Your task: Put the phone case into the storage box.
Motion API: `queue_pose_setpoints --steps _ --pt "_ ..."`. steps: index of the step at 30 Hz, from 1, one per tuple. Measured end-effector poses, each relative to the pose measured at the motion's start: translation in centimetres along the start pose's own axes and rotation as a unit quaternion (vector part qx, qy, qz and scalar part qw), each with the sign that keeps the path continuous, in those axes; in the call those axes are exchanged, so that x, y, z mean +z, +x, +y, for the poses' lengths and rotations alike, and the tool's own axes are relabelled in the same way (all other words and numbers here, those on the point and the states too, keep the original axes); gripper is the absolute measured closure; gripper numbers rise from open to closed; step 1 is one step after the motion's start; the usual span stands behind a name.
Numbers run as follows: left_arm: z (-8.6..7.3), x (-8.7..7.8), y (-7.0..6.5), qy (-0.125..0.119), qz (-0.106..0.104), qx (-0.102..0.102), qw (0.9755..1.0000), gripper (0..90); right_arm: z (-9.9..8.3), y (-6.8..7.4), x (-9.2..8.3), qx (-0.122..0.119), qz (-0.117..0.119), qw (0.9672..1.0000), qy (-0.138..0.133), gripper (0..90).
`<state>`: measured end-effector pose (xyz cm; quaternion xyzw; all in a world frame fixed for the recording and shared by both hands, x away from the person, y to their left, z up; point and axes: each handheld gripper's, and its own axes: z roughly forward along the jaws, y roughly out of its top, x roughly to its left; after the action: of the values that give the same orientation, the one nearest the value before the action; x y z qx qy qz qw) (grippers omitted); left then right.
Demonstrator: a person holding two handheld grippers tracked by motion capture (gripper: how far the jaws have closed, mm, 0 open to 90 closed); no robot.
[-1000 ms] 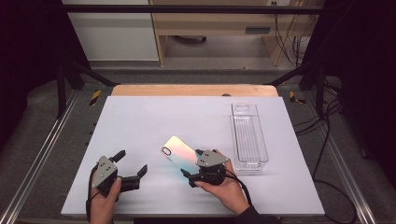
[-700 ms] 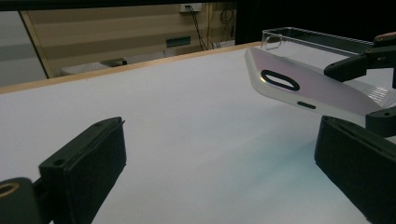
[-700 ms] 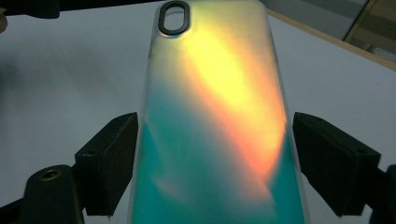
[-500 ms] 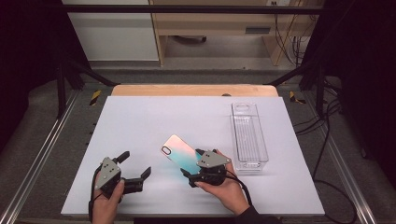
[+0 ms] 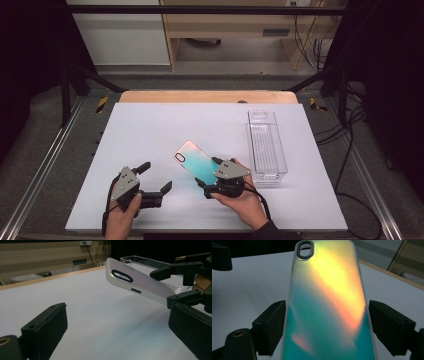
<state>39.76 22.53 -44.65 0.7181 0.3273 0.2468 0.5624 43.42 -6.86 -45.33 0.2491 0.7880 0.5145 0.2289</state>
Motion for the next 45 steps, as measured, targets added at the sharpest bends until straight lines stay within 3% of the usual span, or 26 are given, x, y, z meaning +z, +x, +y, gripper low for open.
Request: queue_pose_setpoints --steps 3,8,14,24,36,45 --pt "0.4 0.4 -0.2 0.000 -0.014 -0.005 0.9999 2.1 0.0 -0.1 -0.1 0.007 0.005 1.0000 -0.003 17.9" --pt "1.5 1.1 -0.5 0.012 -0.029 0.004 0.9995 2.1 0.1 -0.4 -0.4 0.010 0.000 0.9999 -0.008 17.9" --pt "2.2 1.6 -0.7 0.033 -0.027 0.004 0.9991 2.3 0.2 -0.7 -0.7 0.014 -0.001 0.9998 -0.016 17.9" --pt "3.6 2.5 -1.3 0.037 -0.052 0.004 0.9979 2.1 0.4 -1.1 -1.2 0.024 -0.007 0.9991 -0.035 17.9" --pt "4.3 3.5 -1.7 0.053 -0.057 0.012 0.9969 2.4 0.4 -1.2 -1.4 0.022 -0.013 0.9987 -0.044 17.9" --pt "5.0 4.0 -2.2 0.045 -0.063 0.015 0.9969 3.2 0.4 -1.0 -1.3 0.016 -0.011 0.9989 -0.041 17.9"
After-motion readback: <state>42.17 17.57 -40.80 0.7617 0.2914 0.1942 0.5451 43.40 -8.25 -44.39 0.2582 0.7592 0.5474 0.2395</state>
